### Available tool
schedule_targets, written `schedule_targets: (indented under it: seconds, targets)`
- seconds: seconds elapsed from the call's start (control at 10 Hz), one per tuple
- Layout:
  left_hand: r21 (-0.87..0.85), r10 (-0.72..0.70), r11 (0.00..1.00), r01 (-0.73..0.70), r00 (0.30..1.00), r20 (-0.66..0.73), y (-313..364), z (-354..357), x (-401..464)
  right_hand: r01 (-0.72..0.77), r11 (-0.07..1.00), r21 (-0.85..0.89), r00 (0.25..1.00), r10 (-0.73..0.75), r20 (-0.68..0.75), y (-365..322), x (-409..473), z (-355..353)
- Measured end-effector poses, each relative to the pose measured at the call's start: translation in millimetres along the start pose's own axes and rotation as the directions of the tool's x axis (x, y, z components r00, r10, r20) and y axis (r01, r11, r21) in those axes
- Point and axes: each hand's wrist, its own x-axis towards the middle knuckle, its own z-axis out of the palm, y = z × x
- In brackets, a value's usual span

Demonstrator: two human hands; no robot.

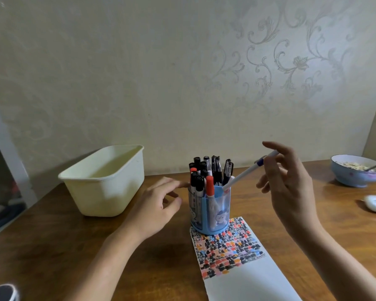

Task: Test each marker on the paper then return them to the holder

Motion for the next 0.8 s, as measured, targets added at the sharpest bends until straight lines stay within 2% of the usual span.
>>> schedule_targets:
  seconds: [0.4,0.6,0.7,0.8]
  targets:
    - [0.034,-0.018,0.999,0.016,0.998,0.056,5.4,2.5,-1.7,0.169,0.965,-0.198,0.961,-0.118,0.25,2.7,-15.3,27.1]
    - [0.03,-0.002,1.0,0.0,0.998,0.065,6.0,0.4,-2.2,0.289,0.917,-0.276,0.914,-0.179,0.363,7.1,-19.6,30.1]
    - [0.027,-0.001,1.0,-0.001,0.998,0.063,4.2,1.3,-1.7,0.297,0.912,-0.283,0.899,-0.166,0.406,7.3,-25.0,29.1]
    - [0.037,-0.025,0.999,0.023,0.997,0.067,9.1,-1.2,-2.3,0.267,0.938,-0.219,0.91,-0.171,0.378,-3.8,-25.2,23.4]
